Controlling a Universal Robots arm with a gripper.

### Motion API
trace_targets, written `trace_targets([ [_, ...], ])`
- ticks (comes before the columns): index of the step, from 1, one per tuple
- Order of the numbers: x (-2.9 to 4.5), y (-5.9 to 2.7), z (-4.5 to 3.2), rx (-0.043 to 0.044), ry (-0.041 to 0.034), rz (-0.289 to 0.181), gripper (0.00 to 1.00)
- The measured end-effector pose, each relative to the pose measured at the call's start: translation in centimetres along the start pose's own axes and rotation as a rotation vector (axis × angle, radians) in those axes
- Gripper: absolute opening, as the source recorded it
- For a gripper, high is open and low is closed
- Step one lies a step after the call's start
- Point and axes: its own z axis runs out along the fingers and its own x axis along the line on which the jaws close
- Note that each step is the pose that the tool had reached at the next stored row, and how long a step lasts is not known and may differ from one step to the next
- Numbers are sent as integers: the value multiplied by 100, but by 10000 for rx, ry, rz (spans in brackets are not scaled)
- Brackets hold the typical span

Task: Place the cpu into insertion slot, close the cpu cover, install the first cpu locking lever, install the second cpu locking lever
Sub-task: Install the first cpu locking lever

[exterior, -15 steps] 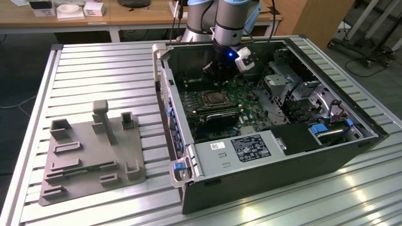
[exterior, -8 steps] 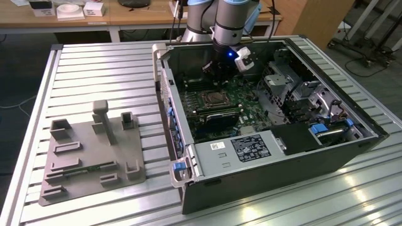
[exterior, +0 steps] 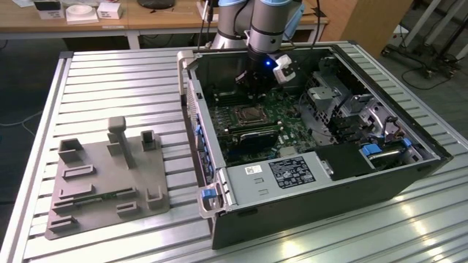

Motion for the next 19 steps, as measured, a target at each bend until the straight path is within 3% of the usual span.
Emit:
trace_targets([
  [19,-10,-28,-101,-6,-6,7,10],
])
